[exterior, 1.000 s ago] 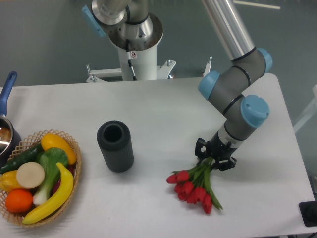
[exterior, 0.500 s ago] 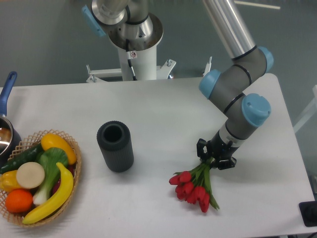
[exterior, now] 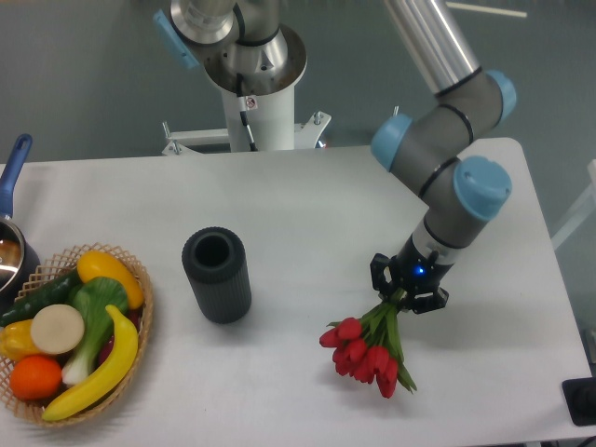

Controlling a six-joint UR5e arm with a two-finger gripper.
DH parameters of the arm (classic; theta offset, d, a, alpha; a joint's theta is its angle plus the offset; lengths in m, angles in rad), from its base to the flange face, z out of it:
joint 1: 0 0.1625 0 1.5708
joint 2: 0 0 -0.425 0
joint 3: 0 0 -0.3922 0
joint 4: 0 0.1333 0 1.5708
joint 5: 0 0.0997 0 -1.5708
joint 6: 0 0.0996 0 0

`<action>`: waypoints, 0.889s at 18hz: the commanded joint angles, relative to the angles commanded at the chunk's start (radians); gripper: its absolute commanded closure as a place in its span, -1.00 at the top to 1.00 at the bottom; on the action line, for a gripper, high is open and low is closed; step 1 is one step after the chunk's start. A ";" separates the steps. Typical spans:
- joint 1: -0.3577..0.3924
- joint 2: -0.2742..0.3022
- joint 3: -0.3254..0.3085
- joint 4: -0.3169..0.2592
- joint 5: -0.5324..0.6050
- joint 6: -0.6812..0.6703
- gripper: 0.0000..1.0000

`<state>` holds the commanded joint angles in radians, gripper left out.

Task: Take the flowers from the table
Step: 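Lift the gripped tulip bundle up off the table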

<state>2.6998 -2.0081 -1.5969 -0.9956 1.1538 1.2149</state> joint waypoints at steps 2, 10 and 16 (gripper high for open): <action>0.002 0.026 0.011 0.015 -0.066 -0.008 -0.42; 0.098 0.095 -0.008 0.144 -0.304 -0.103 -0.42; 0.196 0.097 -0.008 0.230 -0.623 -0.106 -0.42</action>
<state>2.8960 -1.9113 -1.6045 -0.7655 0.5312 1.1091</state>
